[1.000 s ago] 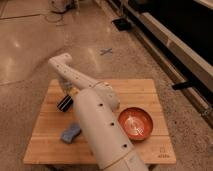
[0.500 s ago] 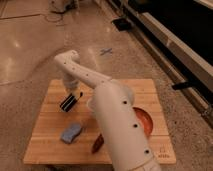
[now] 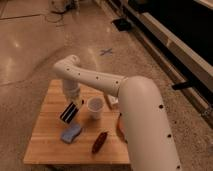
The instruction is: Place the eraser on the white sponge
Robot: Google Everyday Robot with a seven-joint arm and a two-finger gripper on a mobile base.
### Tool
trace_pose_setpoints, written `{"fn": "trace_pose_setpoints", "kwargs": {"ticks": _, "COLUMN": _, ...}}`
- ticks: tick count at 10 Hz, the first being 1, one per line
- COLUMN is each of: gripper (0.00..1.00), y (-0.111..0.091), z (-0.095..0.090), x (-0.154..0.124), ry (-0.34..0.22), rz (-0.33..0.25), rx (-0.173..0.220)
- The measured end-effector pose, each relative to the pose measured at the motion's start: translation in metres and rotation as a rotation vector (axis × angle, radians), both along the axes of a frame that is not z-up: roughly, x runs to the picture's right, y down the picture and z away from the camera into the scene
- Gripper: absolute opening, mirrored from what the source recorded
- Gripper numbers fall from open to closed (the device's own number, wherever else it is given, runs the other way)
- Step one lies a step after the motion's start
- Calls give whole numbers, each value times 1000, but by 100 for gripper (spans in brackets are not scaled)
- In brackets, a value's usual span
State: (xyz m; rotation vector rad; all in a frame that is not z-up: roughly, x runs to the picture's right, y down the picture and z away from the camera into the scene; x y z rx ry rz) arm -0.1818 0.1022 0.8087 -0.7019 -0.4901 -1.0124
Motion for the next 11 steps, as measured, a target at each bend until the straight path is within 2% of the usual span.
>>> {"fn": "trace_pose_setpoints", "kwargs": {"ticks": 3, "gripper": 1, "y": 33, "z": -9, "x": 4, "ry": -6, "rz": -45, "rx": 33}}
{"fn": "trace_pose_setpoints", "kwargs": {"ticks": 4, "gripper": 7, "y": 41, "z": -9, "x": 4, "ry": -5, "rz": -57, "rx": 43}}
{"fn": "trace_pose_setpoints", "kwargs": {"ticks": 7, "gripper": 39, "y": 62, "z": -13, "x": 0, "ry": -9, "rz": -78, "rx": 58}}
{"fn": "trace_pose_setpoints", "kwargs": {"ticks": 11, "gripper": 76, "y": 81, "z": -22, "x": -12, "ry": -41, "rz": -97, "rx": 37}}
